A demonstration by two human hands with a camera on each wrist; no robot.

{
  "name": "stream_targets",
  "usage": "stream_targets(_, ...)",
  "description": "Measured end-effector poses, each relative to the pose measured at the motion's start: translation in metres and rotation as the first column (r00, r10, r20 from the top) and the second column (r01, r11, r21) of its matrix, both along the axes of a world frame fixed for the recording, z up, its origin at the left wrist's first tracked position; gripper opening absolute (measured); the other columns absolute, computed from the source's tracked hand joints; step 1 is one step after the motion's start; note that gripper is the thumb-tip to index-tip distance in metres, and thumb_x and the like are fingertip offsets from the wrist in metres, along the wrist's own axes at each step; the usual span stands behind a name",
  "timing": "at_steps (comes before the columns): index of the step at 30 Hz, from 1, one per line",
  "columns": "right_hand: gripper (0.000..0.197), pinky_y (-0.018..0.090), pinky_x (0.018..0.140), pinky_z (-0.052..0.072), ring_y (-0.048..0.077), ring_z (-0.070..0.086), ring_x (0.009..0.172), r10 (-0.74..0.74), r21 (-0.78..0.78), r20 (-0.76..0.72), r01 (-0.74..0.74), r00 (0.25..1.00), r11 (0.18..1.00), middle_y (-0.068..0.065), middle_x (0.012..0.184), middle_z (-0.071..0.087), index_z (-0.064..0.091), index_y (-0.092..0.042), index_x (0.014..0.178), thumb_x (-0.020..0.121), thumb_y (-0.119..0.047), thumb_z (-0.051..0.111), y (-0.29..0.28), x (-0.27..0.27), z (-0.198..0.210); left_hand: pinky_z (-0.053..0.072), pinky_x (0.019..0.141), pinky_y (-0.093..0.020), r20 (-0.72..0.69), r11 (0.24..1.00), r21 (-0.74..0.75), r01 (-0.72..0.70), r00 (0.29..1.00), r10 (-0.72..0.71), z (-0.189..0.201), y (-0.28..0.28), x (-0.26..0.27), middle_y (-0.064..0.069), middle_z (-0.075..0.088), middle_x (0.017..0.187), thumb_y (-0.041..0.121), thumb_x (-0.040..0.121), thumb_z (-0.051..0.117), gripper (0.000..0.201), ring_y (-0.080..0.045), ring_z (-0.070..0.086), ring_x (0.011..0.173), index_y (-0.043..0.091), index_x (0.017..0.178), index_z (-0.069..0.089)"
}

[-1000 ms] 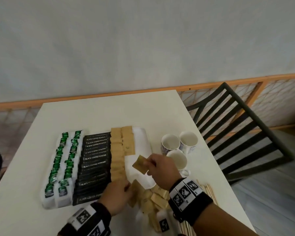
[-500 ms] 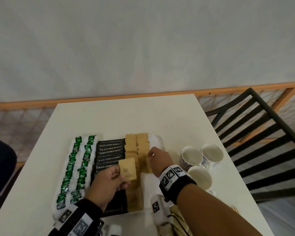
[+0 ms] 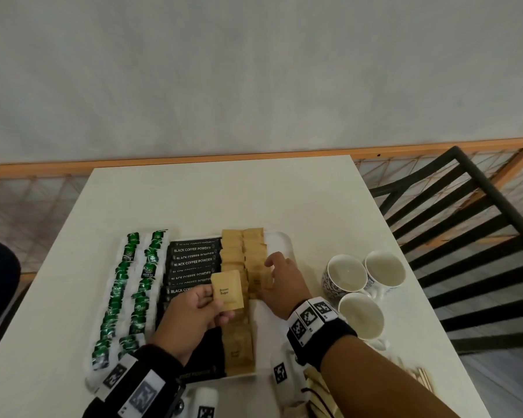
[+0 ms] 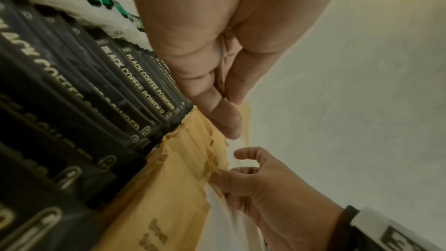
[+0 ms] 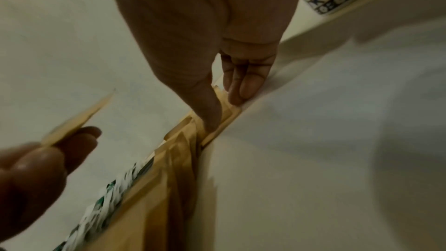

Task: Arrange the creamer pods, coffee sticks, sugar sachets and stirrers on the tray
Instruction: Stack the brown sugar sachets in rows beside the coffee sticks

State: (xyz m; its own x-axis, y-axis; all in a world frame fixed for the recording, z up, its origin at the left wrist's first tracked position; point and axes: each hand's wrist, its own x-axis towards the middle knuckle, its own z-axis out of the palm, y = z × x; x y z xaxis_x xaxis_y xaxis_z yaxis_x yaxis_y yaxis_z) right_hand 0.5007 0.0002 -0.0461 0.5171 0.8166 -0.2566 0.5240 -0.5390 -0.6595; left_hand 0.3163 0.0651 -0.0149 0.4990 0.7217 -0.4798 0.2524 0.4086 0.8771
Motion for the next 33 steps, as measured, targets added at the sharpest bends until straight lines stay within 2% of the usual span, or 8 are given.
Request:
stream_targets(6,0.042,0.021,0.076,0.037,0.015,0.05,0.09,-0.029,0.045,0.006,0.028,1.0,0.999,-0.002,0.104,0.046,0.044,-0.021,0.112,0.08,-0.017,0.071,-0.001,0.0,0.0,0.055,0.065,-0.027,-0.013,1.0,0.015,-0.001,1.0,0.001,0.001,-0.003,0.004,-0.008,0.075,0.088,-0.005,0.094,0.05,0.023,-0.023,0.069,0.076,0.011,0.102,0.063)
stream_targets(10,0.017,0.023,0.07,0.037,0.015,0.054,0.082,-0.046,0.11,0.01,0.045,0.999,0.993,-0.002,0.091,0.057,0.052,-0.019,0.093,0.093,-0.035,0.056,-0.007,-0.003,0.011,0.056,0.058,-0.023,-0.029,1.0,0.01,-0.014,0.999,0.015,0.002,-0.005,0.006,-0.012,0.073,0.086,-0.004,0.094,0.049,0.019,-0.021,0.068,0.07,0.009,0.099,0.063)
stream_targets(12,0.037,0.03,0.067,0.043,0.019,0.057,0.074,0.027,0.107,-0.079,-0.018,0.996,0.994,0.004,0.079,0.061,0.056,-0.012,0.081,0.095,-0.046,0.05,-0.011,-0.006,0.015,0.055,0.055,-0.022,-0.045,1.0,0.01,-0.004,0.999,0.004,0.001,-0.007,0.009,-0.013,0.073,0.085,-0.002,0.095,0.05,0.016,-0.021,0.069,0.068,0.007,0.099,0.063)
stream_targets(15,0.035,0.028,0.067,0.05,0.01,0.057,0.064,0.124,0.133,-0.302,-0.087,0.945,0.987,0.005,0.079,0.068,0.067,-0.011,0.084,0.086,-0.046,0.065,-0.019,-0.012,0.017,0.054,0.055,-0.024,-0.079,0.997,0.03,0.066,0.995,-0.063,0.001,-0.011,0.014,-0.015,0.073,0.081,0.001,0.095,0.051,0.015,-0.022,0.068,0.066,0.005,0.096,0.065)
stream_targets(19,0.021,0.03,0.066,0.05,0.01,0.057,0.061,0.09,0.146,-0.343,-0.041,0.935,0.988,0.004,0.073,0.065,0.064,-0.012,0.082,0.082,-0.031,0.073,-0.025,-0.012,0.009,0.051,0.051,-0.024,-0.166,0.984,0.077,0.16,0.975,-0.146,0.0,-0.019,0.018,-0.014,0.072,0.074,0.004,0.095,0.054,0.013,-0.022,0.068,0.061,0.003,0.093,0.066)
stream_targets(24,0.029,0.031,0.074,0.052,0.023,0.067,0.08,-0.094,-0.021,-0.138,0.092,0.986,0.996,0.001,0.077,0.062,0.049,-0.024,0.065,0.084,-0.035,0.068,-0.025,0.004,-0.004,0.053,0.056,-0.028,-0.225,0.983,0.127,0.131,0.969,-0.1,0.001,-0.017,0.012,-0.012,0.07,0.074,0.002,0.093,0.055,0.012,-0.02,0.067,0.059,0.009,0.095,0.065)
stream_targets(30,0.036,0.023,0.069,0.036,0.016,0.051,0.078,0.01,-0.155,0.079,0.002,0.997,0.988,-0.002,0.078,0.055,0.044,-0.022,0.063,0.091,-0.039,0.058,-0.016,0.0,-0.002,0.053,0.054,-0.026,-0.243,0.977,0.159,0.145,0.964,-0.104,0.007,-0.018,0.006,-0.012,0.07,0.074,0.002,0.092,0.056,0.011,-0.018,0.067,0.057,0.008,0.097,0.064)
stream_targets(33,0.033,0.026,0.069,0.036,0.021,0.056,0.083,0.032,-0.208,0.107,-0.009,0.994,0.978,0.004,0.084,0.056,0.047,-0.016,0.072,0.093,-0.04,0.052,-0.01,-0.005,-0.003,0.053,0.055,-0.026,-0.255,0.976,0.165,0.145,0.962,-0.1,0.01,-0.019,0.005,-0.012,0.07,0.076,0.004,0.092,0.056,0.011,-0.018,0.067,0.058,0.011,0.096,0.064)
